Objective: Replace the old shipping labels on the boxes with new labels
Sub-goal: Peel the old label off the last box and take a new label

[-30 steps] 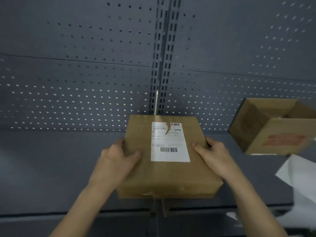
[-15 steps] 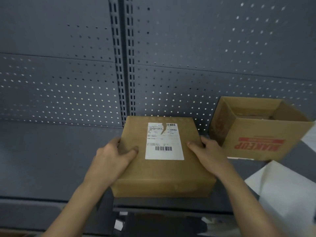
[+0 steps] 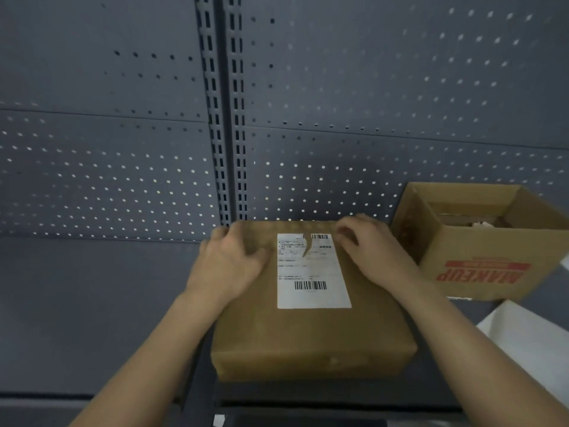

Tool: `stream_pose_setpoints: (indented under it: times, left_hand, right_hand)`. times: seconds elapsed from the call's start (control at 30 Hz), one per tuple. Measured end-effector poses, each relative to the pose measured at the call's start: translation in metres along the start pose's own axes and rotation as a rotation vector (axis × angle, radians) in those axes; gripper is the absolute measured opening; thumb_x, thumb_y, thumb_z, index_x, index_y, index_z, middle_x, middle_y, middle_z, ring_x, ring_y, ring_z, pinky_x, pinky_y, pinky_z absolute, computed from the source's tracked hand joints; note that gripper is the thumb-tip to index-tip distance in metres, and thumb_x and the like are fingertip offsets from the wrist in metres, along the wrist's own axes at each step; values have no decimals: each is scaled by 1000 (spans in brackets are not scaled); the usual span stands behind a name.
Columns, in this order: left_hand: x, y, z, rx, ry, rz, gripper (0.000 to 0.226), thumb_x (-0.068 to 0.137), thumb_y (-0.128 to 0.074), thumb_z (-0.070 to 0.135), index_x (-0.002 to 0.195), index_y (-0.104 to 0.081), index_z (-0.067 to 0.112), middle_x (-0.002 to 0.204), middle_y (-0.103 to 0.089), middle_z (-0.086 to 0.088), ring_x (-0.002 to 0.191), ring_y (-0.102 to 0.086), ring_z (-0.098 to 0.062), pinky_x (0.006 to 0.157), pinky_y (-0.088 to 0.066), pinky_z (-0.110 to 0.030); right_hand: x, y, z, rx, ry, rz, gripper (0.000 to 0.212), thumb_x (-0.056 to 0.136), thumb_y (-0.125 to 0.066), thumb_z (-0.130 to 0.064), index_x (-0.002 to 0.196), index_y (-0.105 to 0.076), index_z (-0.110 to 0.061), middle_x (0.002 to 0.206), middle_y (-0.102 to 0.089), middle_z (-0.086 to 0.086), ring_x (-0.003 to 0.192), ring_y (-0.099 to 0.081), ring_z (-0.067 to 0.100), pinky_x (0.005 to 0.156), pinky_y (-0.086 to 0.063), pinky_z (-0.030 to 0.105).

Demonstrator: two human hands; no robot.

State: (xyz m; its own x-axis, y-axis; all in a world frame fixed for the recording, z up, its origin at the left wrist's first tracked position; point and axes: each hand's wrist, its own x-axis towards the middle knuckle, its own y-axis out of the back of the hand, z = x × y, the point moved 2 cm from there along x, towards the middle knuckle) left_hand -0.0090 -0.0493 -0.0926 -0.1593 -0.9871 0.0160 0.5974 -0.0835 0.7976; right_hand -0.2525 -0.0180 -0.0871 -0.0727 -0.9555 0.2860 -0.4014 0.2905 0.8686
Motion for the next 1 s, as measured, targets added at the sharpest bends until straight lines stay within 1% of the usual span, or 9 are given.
stream_pose_setpoints:
  times: [0.13, 0.2, 0.33, 0.53, 0.67, 0.73, 0.83, 0.93, 1.0]
  left_hand:
    - [24, -15, 28, 55, -35, -109, 54, 95, -51, 43, 143, -37, 23, 153, -28, -11, 140, -23, -38, 110, -29, -52]
    - [30, -23, 33, 123, -61, -131, 51, 95, -48, 43, 141, -40, 22, 152, -29, -11, 140, -22, -38, 111, -28, -54]
    - [36, -36, 24, 250, -119, -93, 48, 97, -41, 41, 141, -42, 22, 149, -37, -9, 136, -24, -41, 110, -30, -56]
    - [38, -40, 6, 290, -262, -40, 51, 100, -30, 47, 145, -36, 24, 149, -38, -5, 136, -26, -37, 112, -31, -49]
    - [42, -44, -2, 334, -305, -55, 69, 90, -2, 54, 144, -33, 25, 151, -39, -5, 141, -26, -33, 115, -27, -46]
    - [41, -42, -2, 334, -289, -80, 64, 96, -6, 50, 151, -26, 26, 159, -28, -6, 147, -15, -34, 120, -21, -45]
    - [39, -38, -4, 285, -244, -137, 55, 105, -17, 42, 158, -13, 28, 165, -10, 3, 152, 0, -28, 123, -14, -43]
    - [39, -40, -8, 284, -267, -106, 60, 101, -10, 48, 157, -15, 28, 165, -11, 5, 152, -1, -24, 121, -19, -46]
    - [37, -39, -6, 277, -253, -103, 58, 102, -11, 47, 157, -17, 28, 165, -12, 7, 152, -2, -24, 120, -23, -45]
  right_hand:
    - [32, -15, -3, -67, 130, -186, 16, 101, -51, -24, 109, -65, -21, 104, -54, -5, 99, -53, 13, 85, -48, 32]
    - [41, -20, -4, -72, 164, -212, 17, 101, -50, -21, 109, -66, -22, 102, -53, -5, 96, -52, 13, 84, -48, 34]
    - [44, -28, -4, -99, 190, -209, 19, 103, -46, -20, 109, -63, -23, 101, -51, -5, 95, -51, 14, 82, -49, 37]
    - [38, -38, -1, -86, 166, -142, 23, 103, -43, -16, 106, -63, -27, 95, -49, -6, 87, -52, 15, 79, -48, 42]
    - [36, -36, -2, -97, 180, -123, 25, 103, -44, -16, 110, -66, -26, 96, -49, -7, 87, -53, 16, 77, -49, 40]
    - [36, -36, -4, -111, 180, -131, 24, 103, -44, -16, 108, -65, -26, 97, -50, -6, 87, -54, 16, 76, -49, 40]
    - [37, -36, -6, -128, 174, -135, 24, 102, -43, -14, 108, -64, -26, 98, -51, -6, 86, -54, 16, 75, -48, 40]
    - [36, -36, -6, -151, 185, -134, 25, 100, -44, -9, 105, -62, -26, 98, -50, -7, 86, -54, 17, 74, -49, 41]
    - [36, -36, -6, -163, 190, -140, 27, 98, -45, -6, 104, -62, -25, 98, -50, -6, 86, -54, 17, 73, -49, 42]
